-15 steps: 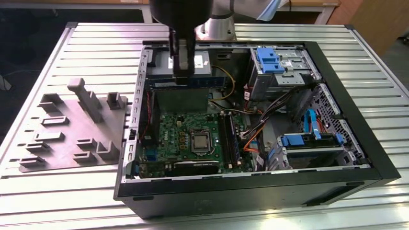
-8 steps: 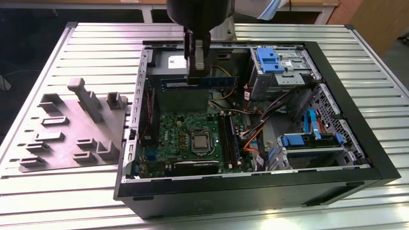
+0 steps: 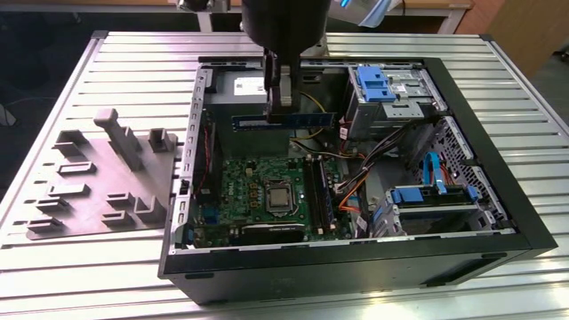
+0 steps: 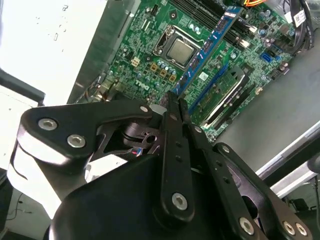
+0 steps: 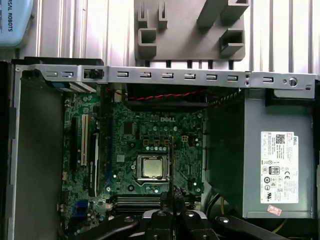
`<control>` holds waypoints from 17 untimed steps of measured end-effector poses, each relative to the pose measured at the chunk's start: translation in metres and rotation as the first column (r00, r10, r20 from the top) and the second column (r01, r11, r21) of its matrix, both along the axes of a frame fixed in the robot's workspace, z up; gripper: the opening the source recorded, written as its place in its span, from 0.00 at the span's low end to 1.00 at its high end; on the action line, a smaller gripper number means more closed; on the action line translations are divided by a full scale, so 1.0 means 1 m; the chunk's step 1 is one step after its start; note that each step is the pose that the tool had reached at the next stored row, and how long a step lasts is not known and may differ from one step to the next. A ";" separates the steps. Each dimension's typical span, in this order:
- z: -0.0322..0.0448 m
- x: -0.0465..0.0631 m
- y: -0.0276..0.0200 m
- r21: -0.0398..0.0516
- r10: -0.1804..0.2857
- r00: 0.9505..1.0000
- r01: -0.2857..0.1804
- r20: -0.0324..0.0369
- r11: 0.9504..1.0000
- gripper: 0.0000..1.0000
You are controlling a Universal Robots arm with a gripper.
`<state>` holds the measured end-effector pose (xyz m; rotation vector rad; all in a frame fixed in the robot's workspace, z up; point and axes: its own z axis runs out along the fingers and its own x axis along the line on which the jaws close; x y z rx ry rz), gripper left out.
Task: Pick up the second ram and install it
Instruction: 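Pick up the second ram and move it above second insertion slot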
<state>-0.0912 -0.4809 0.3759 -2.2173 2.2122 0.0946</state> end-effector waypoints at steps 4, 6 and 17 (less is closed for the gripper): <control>-0.0060 0.005 0.0000 0.000 -0.004 1.000 0.004 0.000 1.000 0.13; -0.0085 0.008 0.0000 0.000 -0.006 1.000 0.006 0.000 1.000 0.13; -0.0182 0.015 0.0000 0.000 -0.015 1.000 0.015 0.000 1.000 0.13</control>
